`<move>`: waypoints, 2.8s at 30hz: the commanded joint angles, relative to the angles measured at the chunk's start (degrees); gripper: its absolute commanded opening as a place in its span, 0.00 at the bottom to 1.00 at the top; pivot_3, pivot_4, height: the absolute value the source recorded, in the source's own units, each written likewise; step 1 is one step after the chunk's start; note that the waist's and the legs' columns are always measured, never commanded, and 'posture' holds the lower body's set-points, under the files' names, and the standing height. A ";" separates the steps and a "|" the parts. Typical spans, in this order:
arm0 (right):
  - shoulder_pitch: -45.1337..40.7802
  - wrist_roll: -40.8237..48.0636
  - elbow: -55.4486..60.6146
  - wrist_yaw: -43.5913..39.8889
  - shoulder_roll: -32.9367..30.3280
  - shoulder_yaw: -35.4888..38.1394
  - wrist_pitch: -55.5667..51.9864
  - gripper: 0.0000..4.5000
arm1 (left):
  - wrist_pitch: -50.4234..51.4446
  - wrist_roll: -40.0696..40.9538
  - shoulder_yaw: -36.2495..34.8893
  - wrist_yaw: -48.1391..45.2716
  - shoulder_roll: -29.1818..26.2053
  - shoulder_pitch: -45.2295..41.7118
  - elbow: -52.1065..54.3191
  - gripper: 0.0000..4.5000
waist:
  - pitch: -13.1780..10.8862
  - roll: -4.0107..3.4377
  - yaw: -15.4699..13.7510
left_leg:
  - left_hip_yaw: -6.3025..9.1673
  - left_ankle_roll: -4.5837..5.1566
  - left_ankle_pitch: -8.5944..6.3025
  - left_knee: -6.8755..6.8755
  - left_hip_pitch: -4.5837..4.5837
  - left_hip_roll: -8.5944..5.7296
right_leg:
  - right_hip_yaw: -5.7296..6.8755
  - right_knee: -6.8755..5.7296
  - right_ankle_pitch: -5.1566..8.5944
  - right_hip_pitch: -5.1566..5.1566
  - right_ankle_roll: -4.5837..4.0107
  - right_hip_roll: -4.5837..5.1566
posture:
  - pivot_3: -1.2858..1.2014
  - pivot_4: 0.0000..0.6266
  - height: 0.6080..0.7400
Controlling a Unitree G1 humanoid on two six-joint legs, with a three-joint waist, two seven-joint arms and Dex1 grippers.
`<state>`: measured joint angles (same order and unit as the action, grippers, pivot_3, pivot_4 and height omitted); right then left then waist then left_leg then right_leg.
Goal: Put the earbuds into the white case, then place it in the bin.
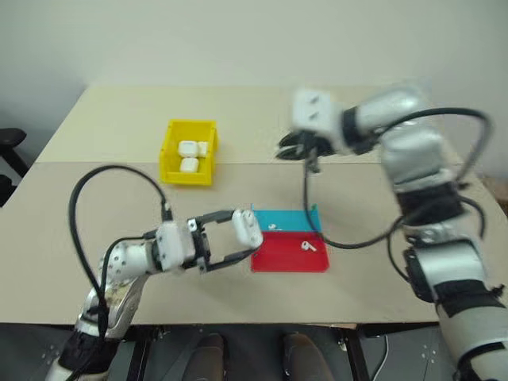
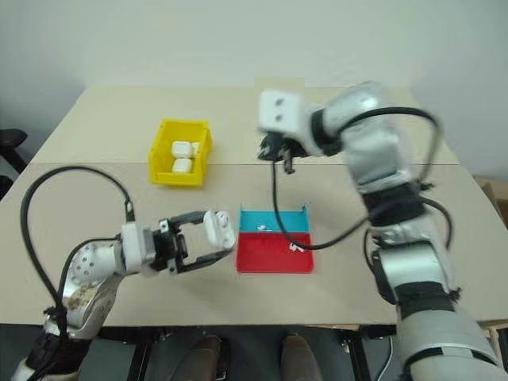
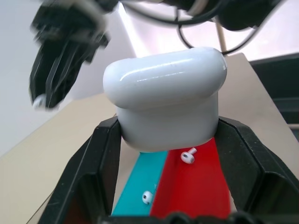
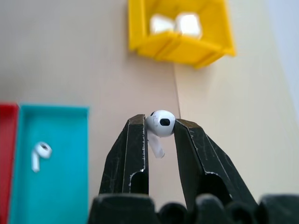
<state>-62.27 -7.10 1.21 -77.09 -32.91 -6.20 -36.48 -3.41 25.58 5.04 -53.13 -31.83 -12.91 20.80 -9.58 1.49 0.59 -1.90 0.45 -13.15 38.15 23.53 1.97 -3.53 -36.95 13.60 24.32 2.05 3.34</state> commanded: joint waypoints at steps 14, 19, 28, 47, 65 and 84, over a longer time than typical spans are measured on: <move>6.77 46.35 36.92 11.20 12.09 47.02 -55.95 0.17 | 12.07 14.12 -2.50 -0.85 3.60 -9.14 7.13 0.61 | 0.02 0.00 0.96 | -0.03 0.00 0.00 0.05 -0.22 0.01 | -0.20 -0.08 -0.01 -0.18 0.03 -0.13 | 0.52 0.24 1.00; 11.75 52.81 40.56 17.89 16.63 44.02 -55.69 0.17 | 11.07 12.45 -1.81 -3.04 3.44 -9.66 5.48 0.61 | 0.02 -0.01 0.88 | -0.03 0.00 0.00 0.05 -0.17 -0.01 | -0.18 -0.05 0.00 -0.16 0.04 -0.13 | 0.52 0.24 1.00; 14.19 64.82 39.62 27.48 18.70 42.85 -55.53 0.17 | 11.42 10.46 -1.42 -3.70 4.55 -10.90 3.89 0.61 | 0.02 0.00 0.82 | 0.00 0.00 0.01 0.05 -0.12 -0.03 | -0.17 0.00 0.00 -0.15 0.06 -0.13 | 0.52 0.24 1.00; 25.82 83.35 36.67 44.03 8.15 31.44 -38.58 0.17 | 8.96 8.22 -1.36 -5.09 7.53 -9.46 3.28 0.61 | 0.02 0.00 1.22 | 0.02 0.01 0.00 0.04 -0.04 -0.03 | -0.15 0.13 0.02 -0.16 0.11 -0.13 | 0.52 0.24 1.00; 32.79 82.88 36.50 41.93 -6.06 24.70 -22.89 0.59 | 6.01 4.97 -1.00 -6.55 8.10 -7.71 0.38 0.61 | 0.01 0.02 0.99 | 0.03 0.01 0.00 0.05 0.02 -0.02 | -0.15 0.23 0.02 -0.15 0.16 -0.12 | 0.52 0.24 1.00; 9.94 56.22 28.61 26.01 -19.09 1.88 -15.67 0.00 | 3.27 -12.84 10.27 -5.33 10.54 -20.33 -13.83 0.61 | 0.00 0.02 0.30 | -0.01 0.02 0.00 0.07 0.26 -0.03 | -0.16 0.34 0.00 0.03 0.19 -0.10 | 0.52 0.24 1.00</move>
<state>-51.05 51.70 29.24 -50.24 -51.70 -3.61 -54.07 1.20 13.09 15.00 -58.92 -21.87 -32.08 6.19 -9.58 1.51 0.88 -1.92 0.48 -13.15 38.21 23.79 1.93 -3.69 -36.61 13.60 24.35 2.25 3.27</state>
